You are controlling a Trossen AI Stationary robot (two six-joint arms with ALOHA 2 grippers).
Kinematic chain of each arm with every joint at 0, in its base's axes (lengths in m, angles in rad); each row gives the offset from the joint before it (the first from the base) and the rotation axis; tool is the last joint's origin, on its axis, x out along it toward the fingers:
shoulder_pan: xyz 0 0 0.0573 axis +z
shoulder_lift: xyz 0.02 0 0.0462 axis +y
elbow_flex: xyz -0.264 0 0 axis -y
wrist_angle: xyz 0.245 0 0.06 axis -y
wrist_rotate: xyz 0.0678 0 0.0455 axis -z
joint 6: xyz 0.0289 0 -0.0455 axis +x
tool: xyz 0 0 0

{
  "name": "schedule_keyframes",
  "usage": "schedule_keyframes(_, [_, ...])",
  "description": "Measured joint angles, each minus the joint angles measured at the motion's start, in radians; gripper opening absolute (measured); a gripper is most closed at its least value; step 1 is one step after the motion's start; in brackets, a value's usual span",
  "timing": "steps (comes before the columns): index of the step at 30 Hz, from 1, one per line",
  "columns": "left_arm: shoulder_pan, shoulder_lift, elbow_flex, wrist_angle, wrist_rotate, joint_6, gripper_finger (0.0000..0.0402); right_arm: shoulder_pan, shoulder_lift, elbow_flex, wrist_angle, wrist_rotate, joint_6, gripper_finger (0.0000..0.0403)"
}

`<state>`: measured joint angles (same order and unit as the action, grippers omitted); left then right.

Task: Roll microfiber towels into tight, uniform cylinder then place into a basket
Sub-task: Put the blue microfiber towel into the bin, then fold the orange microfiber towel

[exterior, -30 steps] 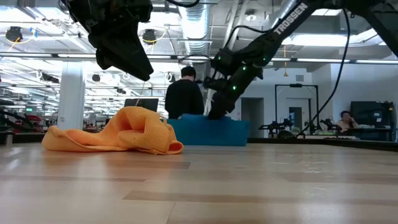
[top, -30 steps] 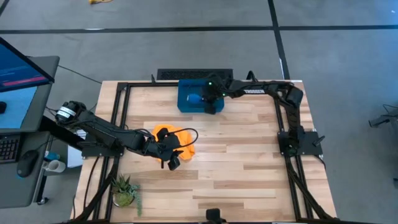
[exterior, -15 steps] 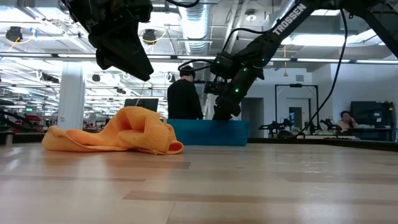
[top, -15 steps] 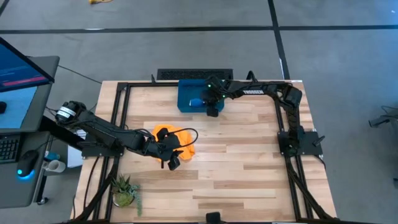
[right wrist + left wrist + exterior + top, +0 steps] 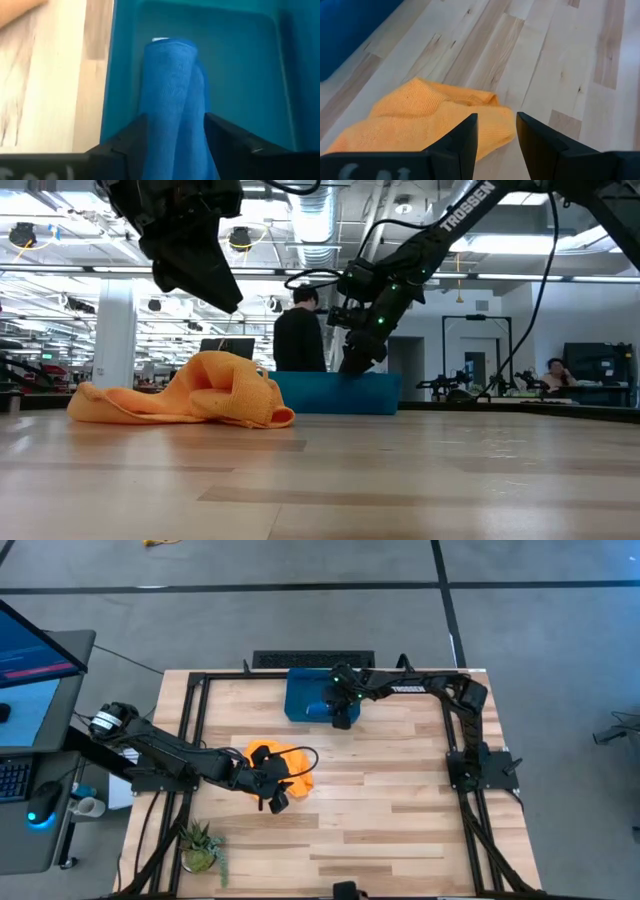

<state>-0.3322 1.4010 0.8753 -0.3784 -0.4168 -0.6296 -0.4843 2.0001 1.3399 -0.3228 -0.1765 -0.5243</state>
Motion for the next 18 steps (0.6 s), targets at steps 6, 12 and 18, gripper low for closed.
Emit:
schedule_keyframes(6, [0.000, 0.000, 0.000, -0.007, -0.007, 0.000, 0.0125, 0.008, -0.054, -0.002, -0.064, 0.080, 0.000, 0.0228])
schedule_keyframes(12, [0.000, 0.000, 0.000, -0.014, -0.011, 0.018, 0.0125, 0.044, -0.182, 0.000, -0.164, 0.127, 0.041, 0.0217])
schedule_keyframes(18, [-0.001, 0.000, 0.000, -0.022, -0.009, 0.017, 0.0125, 0.142, -0.352, -0.021, -0.336, 0.126, 0.184, 0.0202])
